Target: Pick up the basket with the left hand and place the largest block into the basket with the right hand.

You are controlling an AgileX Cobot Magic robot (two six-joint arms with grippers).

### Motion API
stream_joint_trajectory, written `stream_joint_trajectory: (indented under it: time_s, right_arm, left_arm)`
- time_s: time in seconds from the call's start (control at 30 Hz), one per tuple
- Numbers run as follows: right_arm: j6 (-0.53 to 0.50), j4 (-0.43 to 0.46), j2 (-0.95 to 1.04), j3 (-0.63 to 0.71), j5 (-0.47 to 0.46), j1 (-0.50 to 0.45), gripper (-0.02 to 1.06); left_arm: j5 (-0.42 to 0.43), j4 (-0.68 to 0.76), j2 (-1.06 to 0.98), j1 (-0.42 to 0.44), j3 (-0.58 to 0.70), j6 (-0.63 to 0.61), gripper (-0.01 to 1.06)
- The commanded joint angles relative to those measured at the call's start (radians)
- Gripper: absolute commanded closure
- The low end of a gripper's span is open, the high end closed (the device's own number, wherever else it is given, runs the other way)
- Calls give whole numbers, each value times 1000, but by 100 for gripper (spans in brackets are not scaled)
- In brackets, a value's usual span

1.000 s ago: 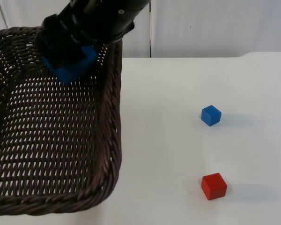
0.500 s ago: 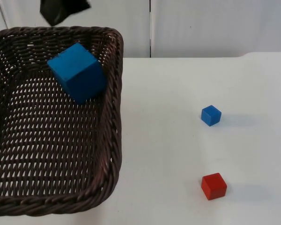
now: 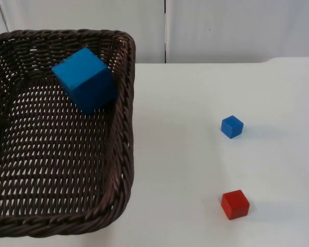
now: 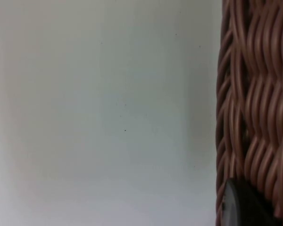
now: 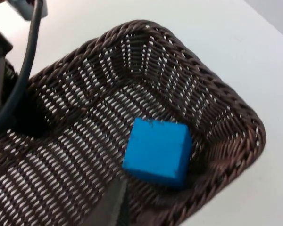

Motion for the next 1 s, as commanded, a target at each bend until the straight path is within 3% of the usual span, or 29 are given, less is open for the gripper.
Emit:
stream_joint_trajectory:
  time_s: [0.0,0.17,0.33,0.97]
  right_arm:
    - [8,-4,-50,52,-39,-1,-1]
    - [22,-4,-174,223,-121,-1,-1]
    - [46,-4,-278,337,-133,-1,-1]
    - [49,-6,-588,534,-133,-1,-1]
  left_arm:
    - [3,-44,-10,2,-3,1,105]
    - [3,-44,-10,2,-3,1,105]
    - [3,-44,-10,2,-3,1,105]
    - [2,-112,-10,2,-3,1,105]
